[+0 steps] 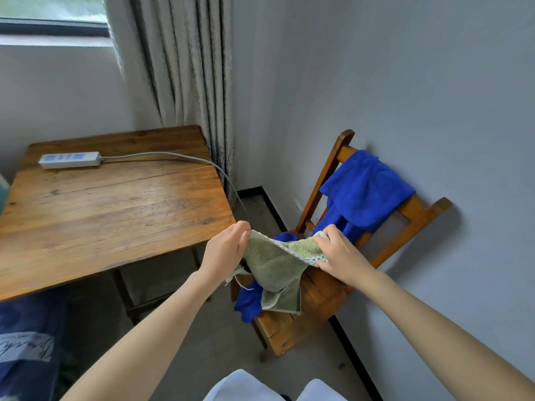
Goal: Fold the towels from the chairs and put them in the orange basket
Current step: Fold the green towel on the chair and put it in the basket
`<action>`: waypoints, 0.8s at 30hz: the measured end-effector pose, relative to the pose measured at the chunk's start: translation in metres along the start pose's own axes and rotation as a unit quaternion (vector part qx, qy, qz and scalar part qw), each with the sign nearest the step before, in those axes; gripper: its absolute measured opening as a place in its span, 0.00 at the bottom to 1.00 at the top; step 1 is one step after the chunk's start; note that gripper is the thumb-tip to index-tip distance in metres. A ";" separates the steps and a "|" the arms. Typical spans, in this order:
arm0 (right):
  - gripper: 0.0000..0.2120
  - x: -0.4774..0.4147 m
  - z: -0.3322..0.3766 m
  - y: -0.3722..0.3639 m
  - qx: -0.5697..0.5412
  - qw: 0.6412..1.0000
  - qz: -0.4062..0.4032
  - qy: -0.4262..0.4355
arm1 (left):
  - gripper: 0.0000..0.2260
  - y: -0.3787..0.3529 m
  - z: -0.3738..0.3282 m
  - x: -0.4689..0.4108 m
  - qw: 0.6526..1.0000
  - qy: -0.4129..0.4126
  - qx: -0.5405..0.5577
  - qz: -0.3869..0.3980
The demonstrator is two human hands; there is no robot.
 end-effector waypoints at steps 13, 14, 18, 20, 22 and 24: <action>0.11 0.002 -0.043 0.003 -0.028 0.992 -0.061 -0.109 | 0.11 0.015 0.014 0.006 0.974 -0.184 -0.100 0.088; 0.11 0.000 -0.044 0.009 -0.083 0.985 -0.059 -0.140 | 0.11 0.012 0.019 0.008 0.971 -0.176 -0.112 0.117; 0.09 -0.010 -0.027 0.036 -0.171 0.965 -0.050 -0.194 | 0.30 -0.014 0.017 0.020 0.973 0.024 -0.061 0.220; 0.13 -0.019 -0.013 0.046 -0.123 0.972 -0.034 -0.196 | 0.35 -0.030 -0.008 0.019 0.975 0.057 0.016 0.212; 0.12 -0.028 -0.003 0.057 -0.073 0.978 -0.026 -0.194 | 0.31 -0.042 -0.033 0.015 0.971 0.079 0.109 0.200; 0.06 -0.037 0.004 0.067 -0.057 0.978 -0.030 -0.196 | 0.30 -0.049 -0.052 0.011 0.963 0.098 0.168 0.184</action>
Point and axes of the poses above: each hand's wrist, its own x-axis away from the middle knuckle, its own y-axis out of the back of the hand, z = x × y, the point moved 3 cm from there along -x, towards the middle knuckle, and after that the axes turned 1 degree about x, right-handed, at the moved point
